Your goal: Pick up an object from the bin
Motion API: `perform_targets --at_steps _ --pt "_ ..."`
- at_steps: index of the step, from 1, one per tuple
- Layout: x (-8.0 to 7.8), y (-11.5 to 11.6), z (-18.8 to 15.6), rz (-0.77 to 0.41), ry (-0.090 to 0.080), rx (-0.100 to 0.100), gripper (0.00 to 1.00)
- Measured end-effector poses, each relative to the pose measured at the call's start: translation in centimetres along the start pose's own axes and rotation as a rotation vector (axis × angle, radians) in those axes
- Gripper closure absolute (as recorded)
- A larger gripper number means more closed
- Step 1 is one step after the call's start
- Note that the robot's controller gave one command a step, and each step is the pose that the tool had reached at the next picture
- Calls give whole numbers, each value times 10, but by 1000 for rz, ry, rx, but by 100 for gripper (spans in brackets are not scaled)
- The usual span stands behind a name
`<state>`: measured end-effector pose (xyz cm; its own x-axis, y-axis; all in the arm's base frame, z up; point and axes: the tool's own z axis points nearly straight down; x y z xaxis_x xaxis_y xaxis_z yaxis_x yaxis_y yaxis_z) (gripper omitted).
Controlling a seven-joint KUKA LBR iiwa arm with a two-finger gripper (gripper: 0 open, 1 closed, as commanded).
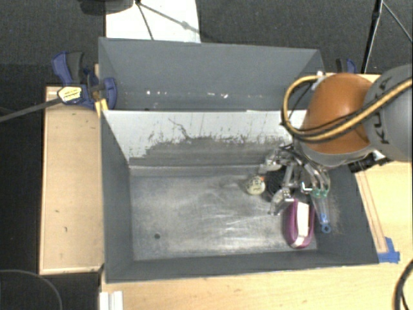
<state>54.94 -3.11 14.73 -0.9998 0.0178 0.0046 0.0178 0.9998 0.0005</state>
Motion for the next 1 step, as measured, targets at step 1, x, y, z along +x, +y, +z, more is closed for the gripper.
perform_targets --at_steps 1 --pt "-45 -63 72 92 -12 -11 0"
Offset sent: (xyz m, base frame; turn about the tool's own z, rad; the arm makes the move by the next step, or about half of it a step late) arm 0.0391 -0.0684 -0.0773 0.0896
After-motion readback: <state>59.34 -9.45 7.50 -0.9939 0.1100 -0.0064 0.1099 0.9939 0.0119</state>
